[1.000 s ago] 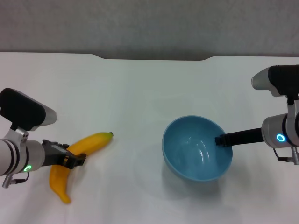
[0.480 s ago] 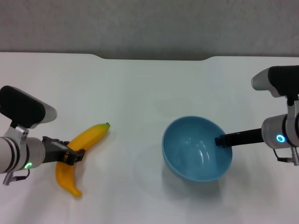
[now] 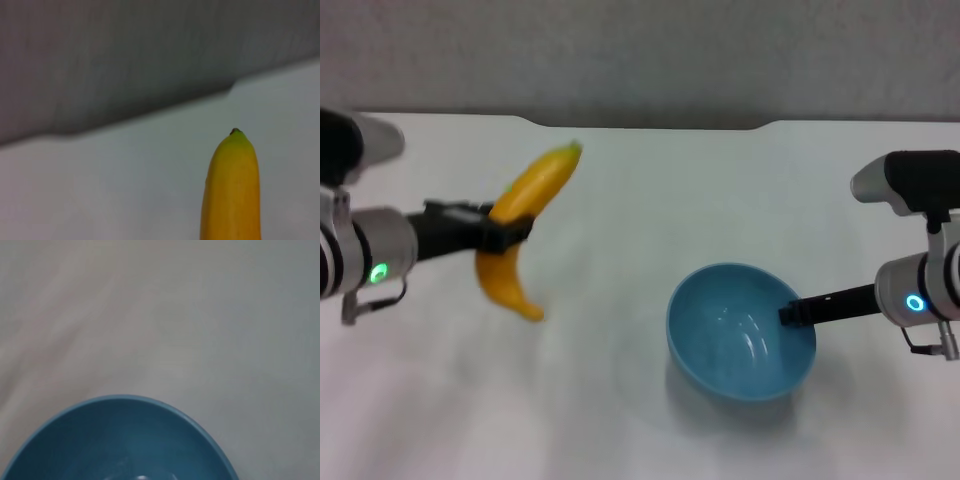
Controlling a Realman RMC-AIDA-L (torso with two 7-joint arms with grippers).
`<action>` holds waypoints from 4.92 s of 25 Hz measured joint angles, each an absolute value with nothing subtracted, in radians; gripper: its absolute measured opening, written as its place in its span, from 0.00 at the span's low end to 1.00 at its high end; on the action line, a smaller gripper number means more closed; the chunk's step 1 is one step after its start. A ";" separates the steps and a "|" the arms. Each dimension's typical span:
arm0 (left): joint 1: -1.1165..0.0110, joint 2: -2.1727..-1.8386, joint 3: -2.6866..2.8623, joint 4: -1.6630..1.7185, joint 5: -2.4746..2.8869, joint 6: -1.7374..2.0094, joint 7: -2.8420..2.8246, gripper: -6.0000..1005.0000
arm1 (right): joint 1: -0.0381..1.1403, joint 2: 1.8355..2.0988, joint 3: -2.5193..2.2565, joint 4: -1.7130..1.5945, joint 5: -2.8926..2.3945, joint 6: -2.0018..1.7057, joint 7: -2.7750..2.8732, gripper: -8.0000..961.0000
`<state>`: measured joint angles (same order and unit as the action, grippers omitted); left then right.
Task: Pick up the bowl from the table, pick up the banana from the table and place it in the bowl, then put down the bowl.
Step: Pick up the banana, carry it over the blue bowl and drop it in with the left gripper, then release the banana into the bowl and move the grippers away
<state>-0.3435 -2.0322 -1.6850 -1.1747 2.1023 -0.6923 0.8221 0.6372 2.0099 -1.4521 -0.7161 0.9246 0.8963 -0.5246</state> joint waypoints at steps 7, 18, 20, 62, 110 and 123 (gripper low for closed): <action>-0.320 -2.032 -1.681 -1.256 1.815 -0.696 0.913 0.53 | 0.704 2.013 -1.453 -0.647 0.929 0.896 -0.511 0.04; -0.324 -2.038 -1.555 -1.217 1.583 -0.638 1.049 0.55 | 0.756 2.015 -1.455 -0.638 0.956 0.894 -0.491 0.05; -0.327 -2.038 -1.535 -1.204 1.538 -0.625 1.088 0.55 | 0.765 2.014 -1.456 -0.638 0.966 0.891 -0.491 0.05; -0.370 -2.041 -1.288 -1.015 0.979 -0.512 1.505 0.64 | 0.835 2.014 -1.443 -0.640 0.974 0.887 -0.485 0.04; -0.329 -2.035 -1.636 -0.884 0.997 -0.529 1.721 0.89 | 0.824 2.008 -1.440 -0.511 0.922 0.925 -0.474 0.04; -0.339 -2.042 -1.621 -0.755 0.838 -0.506 2.046 0.89 | 0.821 2.008 -1.445 -0.511 0.922 0.923 -0.476 0.05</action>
